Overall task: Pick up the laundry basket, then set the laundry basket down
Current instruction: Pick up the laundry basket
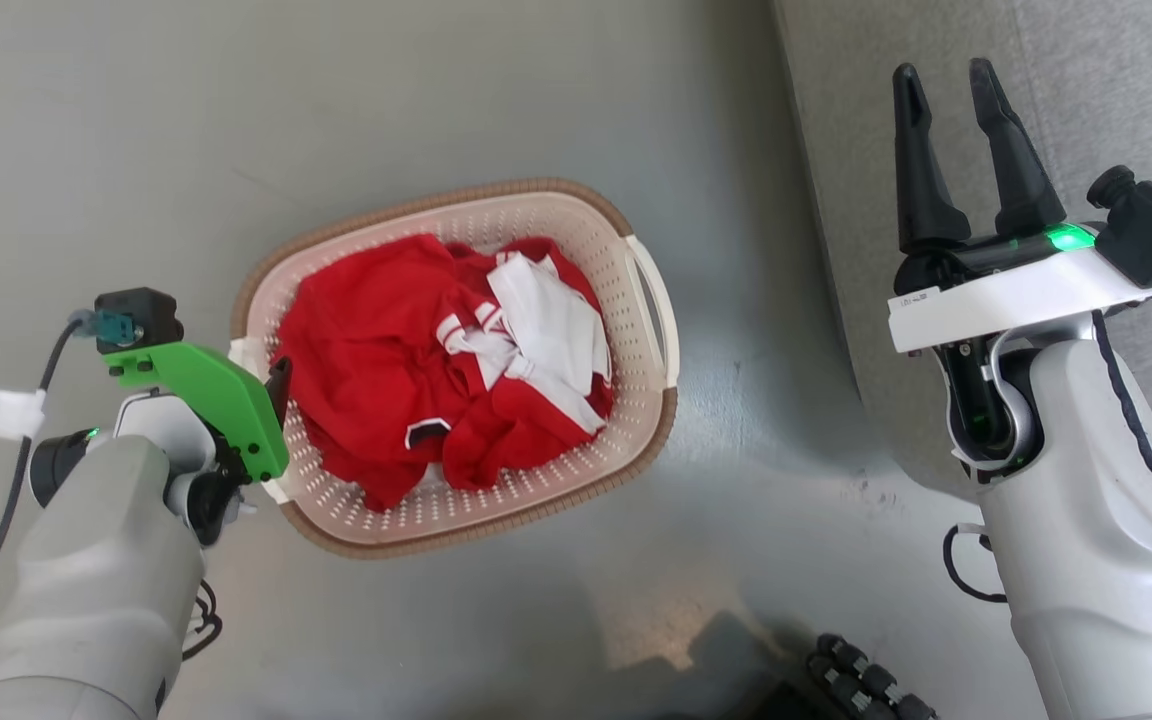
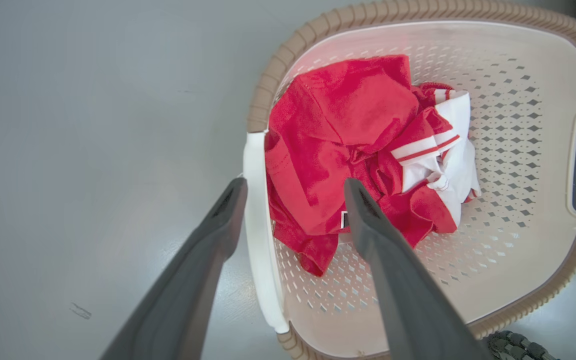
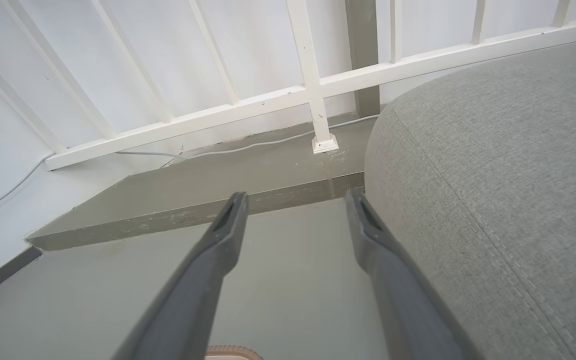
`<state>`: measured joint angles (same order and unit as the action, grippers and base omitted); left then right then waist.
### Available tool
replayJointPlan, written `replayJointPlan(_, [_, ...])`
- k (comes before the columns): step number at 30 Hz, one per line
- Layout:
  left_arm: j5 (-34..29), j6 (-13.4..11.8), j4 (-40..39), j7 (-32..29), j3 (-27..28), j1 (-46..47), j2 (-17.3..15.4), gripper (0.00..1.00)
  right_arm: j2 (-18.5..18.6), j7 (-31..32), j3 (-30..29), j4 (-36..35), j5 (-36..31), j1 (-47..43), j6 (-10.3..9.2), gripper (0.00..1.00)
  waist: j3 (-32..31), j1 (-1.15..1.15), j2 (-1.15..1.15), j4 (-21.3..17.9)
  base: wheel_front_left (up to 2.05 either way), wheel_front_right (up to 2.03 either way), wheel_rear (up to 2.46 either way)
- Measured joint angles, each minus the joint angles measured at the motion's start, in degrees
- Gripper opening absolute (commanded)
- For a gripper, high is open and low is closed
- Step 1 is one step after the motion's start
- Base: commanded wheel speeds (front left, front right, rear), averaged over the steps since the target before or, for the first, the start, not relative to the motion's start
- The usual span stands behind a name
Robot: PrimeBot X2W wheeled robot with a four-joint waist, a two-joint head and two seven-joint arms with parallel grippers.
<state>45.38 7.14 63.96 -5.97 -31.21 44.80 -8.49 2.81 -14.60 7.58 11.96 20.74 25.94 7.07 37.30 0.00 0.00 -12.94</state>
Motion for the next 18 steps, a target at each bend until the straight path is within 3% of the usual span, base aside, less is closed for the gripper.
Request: replayJointPlan(18, [-0.8, 0.0, -5.6, 16.7, -2.3, -6.1, -0.7, 1.00, 0.0, 0.0, 0.0, 4.6, -0.7, -2.3, 0.00, 1.00, -12.2, 0.00, 0.00, 3.5, 0.00, 0.00, 0.00])
